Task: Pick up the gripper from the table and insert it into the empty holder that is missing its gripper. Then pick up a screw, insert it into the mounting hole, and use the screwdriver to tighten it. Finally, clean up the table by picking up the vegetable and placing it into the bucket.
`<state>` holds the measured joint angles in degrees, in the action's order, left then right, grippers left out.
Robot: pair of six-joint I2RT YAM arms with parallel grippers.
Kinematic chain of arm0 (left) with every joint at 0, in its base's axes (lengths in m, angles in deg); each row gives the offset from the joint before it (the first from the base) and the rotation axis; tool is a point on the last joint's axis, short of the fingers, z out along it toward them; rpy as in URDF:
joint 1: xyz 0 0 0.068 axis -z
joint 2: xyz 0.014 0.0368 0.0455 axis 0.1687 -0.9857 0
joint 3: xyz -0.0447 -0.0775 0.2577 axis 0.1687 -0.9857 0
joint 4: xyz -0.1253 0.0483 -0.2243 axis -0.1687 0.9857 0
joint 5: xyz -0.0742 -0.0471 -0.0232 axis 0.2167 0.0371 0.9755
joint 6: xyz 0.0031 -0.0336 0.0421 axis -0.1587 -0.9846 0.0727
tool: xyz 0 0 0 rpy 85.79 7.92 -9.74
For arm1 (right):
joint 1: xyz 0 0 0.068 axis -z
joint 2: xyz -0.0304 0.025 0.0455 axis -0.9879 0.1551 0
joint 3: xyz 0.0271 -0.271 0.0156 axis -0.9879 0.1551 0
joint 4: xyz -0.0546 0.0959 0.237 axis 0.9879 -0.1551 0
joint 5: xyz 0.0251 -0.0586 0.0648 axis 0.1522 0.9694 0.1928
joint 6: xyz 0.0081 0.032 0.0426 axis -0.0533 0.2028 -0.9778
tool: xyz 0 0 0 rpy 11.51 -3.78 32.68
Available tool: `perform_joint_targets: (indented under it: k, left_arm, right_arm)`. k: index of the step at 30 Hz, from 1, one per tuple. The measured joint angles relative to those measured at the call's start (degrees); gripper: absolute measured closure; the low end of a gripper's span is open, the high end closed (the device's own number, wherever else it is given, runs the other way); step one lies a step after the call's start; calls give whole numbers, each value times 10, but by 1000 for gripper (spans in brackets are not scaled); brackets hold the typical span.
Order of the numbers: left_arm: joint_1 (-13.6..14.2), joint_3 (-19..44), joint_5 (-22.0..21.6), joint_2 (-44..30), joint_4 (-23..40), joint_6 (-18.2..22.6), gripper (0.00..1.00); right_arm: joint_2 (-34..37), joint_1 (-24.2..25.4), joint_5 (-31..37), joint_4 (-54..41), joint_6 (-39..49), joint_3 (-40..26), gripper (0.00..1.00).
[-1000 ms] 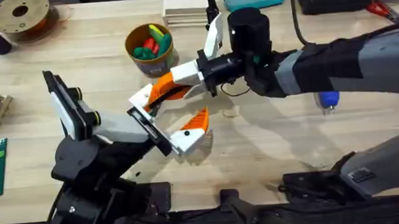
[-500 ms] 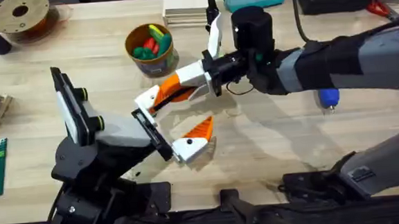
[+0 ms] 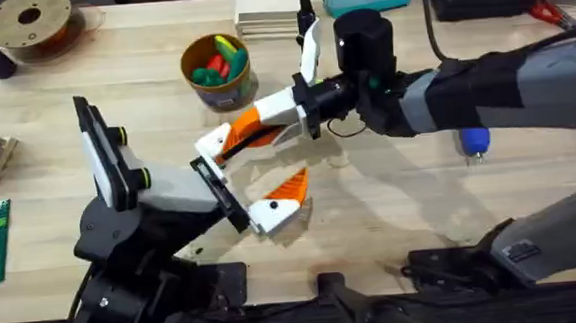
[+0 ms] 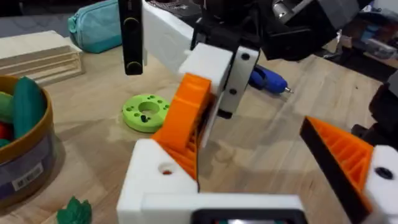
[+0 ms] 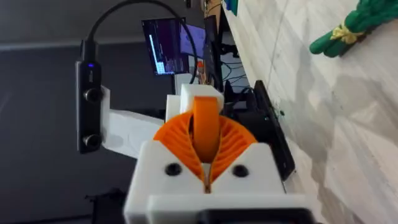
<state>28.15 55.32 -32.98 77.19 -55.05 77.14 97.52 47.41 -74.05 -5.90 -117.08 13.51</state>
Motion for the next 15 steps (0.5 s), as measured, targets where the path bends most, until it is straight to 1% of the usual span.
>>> perform_joint_targets:
  k: [2, 4, 5, 6, 8, 9, 15]
  left_arm:
    - [0, 0, 9, 0, 0, 5, 14]
    - [0, 0, 15, 0, 0, 7, 14]
    - [0, 0, 18, 0, 0, 8, 14]
    - [1, 0, 29, 0, 0, 15, 14]
    - [5, 0, 59, 0, 0, 18, 14]
    - [17, 0, 91, 0, 2, 22, 14]
    - [17, 0, 114, 0, 3, 24, 14]
  right_arm:
    - [1, -2, -8, -2, 2, 0, 837]
    - [4, -6, -16, -2, 5, 0, 788]
    - [4, -6, -19, -2, 5, 0, 739]
    - [8, -11, -30, -4, 9, 0, 478]
    - [12, -23, -34, -2, 10, 0, 328]
    - [15, -34, -45, -2, 11, 0, 219]
    - [15, -19, -56, -2, 11, 0, 184]
